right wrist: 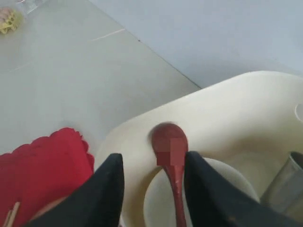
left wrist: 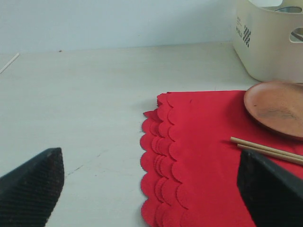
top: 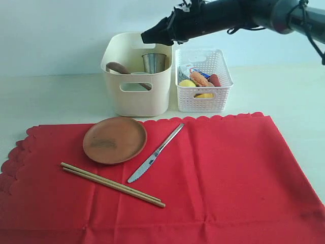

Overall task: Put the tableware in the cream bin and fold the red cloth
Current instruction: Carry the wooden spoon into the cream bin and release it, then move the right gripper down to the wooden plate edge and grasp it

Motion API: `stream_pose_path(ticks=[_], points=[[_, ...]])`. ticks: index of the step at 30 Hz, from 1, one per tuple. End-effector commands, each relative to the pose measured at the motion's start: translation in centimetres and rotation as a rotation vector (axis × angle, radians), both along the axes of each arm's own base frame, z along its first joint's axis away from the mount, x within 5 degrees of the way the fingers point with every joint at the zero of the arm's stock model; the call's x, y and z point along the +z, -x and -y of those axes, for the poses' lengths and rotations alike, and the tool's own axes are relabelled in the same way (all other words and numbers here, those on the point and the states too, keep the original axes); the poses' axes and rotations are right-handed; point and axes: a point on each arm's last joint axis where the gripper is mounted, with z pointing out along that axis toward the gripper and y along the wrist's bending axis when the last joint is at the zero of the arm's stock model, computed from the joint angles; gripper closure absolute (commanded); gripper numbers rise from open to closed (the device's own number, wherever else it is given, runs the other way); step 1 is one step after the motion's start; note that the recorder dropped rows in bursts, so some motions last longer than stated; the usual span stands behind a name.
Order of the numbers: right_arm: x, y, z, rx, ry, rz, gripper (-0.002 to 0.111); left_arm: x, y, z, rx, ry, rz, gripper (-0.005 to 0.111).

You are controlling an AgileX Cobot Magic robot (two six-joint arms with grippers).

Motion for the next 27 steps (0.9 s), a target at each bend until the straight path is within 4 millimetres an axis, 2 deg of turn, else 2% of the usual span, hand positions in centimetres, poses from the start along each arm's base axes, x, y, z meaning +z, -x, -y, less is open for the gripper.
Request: stream_pose_path(ticks=[1,8,12,20,23,27], points=[[2.9,1.5,0.8,0.007,0.098,-0.071,0.07,0.0,0.0,0.0,0.002,-0.002,0.011,0.013],[4.1,2.9,1.8,-0.035,0.222,-0.215,0.071,0.0,0.0,0.0,0.002,-0.002,0.011,0.013],[4.0,3.4,2.0,-0.051,0.233,-0.31,0.071,0.0,0.0,0.0,0.002,-0.002,0.011,0.013],[3.8,3.7,1.9,-0.083,0.23,-0.391,0.076,0.0,0.0,0.0,0.002,-0.002,0.011,0.013],[3.4,4.0,1.4,-0.079,0.237,-0.416,0.076,0.0,0.0,0.0,0.002,-0.002,0.011,0.013],[2.6,5.2,-0.3,-0.044,0.327,-0.407,0.076,0.0,0.0,0.0,0.002,-0.002,0.011,0.013]])
